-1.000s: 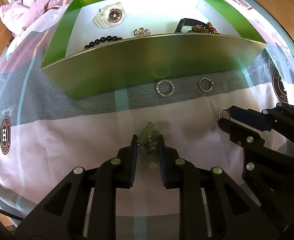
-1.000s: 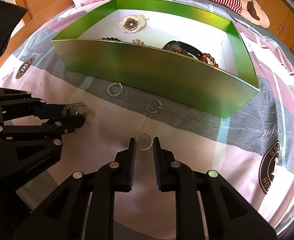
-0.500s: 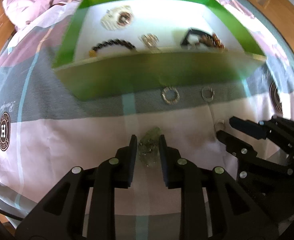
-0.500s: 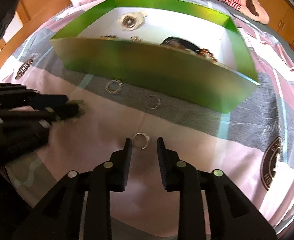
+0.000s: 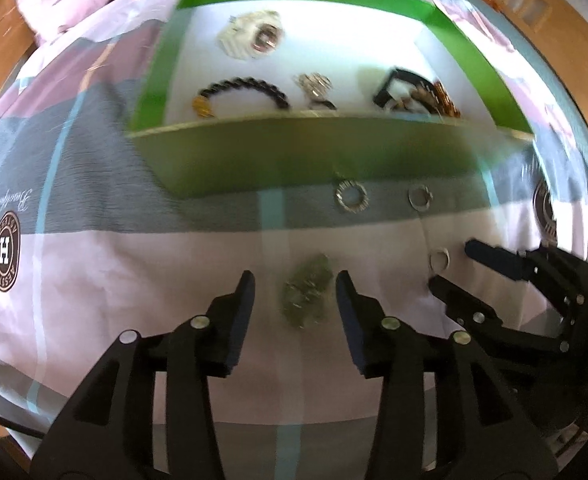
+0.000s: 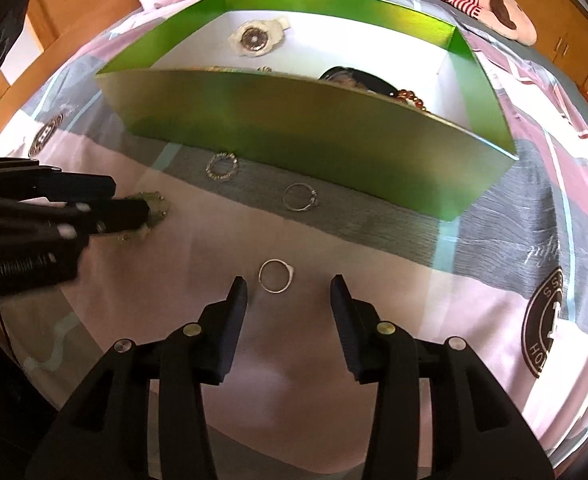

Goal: Organize jewelry

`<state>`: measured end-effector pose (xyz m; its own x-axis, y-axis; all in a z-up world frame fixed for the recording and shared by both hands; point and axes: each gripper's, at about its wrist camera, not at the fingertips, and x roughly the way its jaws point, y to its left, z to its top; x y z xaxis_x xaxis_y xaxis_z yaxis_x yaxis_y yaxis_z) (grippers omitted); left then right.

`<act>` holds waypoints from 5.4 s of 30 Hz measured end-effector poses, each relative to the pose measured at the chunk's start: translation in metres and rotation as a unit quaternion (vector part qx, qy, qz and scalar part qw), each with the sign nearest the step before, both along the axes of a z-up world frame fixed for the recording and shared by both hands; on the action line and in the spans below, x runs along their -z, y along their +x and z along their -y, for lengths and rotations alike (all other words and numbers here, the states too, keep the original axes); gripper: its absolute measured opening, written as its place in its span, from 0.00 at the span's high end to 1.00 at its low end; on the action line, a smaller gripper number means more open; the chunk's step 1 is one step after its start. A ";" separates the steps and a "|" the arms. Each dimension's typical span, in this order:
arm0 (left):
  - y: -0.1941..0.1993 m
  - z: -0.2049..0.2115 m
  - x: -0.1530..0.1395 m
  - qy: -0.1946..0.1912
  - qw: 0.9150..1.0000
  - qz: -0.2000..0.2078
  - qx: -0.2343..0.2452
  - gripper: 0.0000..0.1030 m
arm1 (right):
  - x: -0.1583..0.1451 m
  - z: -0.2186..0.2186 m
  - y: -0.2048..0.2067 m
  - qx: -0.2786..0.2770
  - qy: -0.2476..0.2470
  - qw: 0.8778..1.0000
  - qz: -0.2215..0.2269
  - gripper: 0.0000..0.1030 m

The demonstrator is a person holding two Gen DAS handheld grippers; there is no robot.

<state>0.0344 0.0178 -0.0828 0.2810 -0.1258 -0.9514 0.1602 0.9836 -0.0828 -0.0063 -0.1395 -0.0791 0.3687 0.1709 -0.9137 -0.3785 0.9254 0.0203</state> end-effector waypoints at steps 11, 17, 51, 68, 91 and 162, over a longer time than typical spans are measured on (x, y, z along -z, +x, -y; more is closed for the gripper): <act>-0.004 0.010 0.015 0.028 1.000 0.001 0.003 0.58 | 0.001 -0.001 0.000 -0.005 -0.004 1.000 0.024 0.59; -0.009 0.027 0.017 0.056 0.998 0.024 0.013 0.66 | 0.001 -0.009 -0.004 -0.024 -0.004 0.999 0.026 0.80; 0.078 -0.036 -0.077 -0.077 0.987 0.121 -0.072 0.64 | -0.071 0.043 0.078 0.067 0.086 0.988 0.108 0.54; 0.023 0.024 -0.034 -0.048 0.996 0.063 0.031 0.81 | -0.015 0.010 0.035 -0.015 0.031 0.999 0.032 0.60; 0.043 0.044 0.016 -0.018 0.999 0.034 0.009 0.65 | -0.002 0.026 0.031 -0.014 0.030 0.999 -0.009 0.86; 0.041 -0.012 0.019 0.026 0.998 0.016 -0.053 0.53 | 0.006 -0.025 0.012 -0.099 -0.003 0.995 0.021 0.60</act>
<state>0.0750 0.0297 -0.1016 0.3213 -0.0446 -0.9459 0.0560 0.9980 -0.0280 0.0058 -0.1142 -0.0849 0.3656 0.2383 -0.8997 -0.5546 0.8321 -0.0050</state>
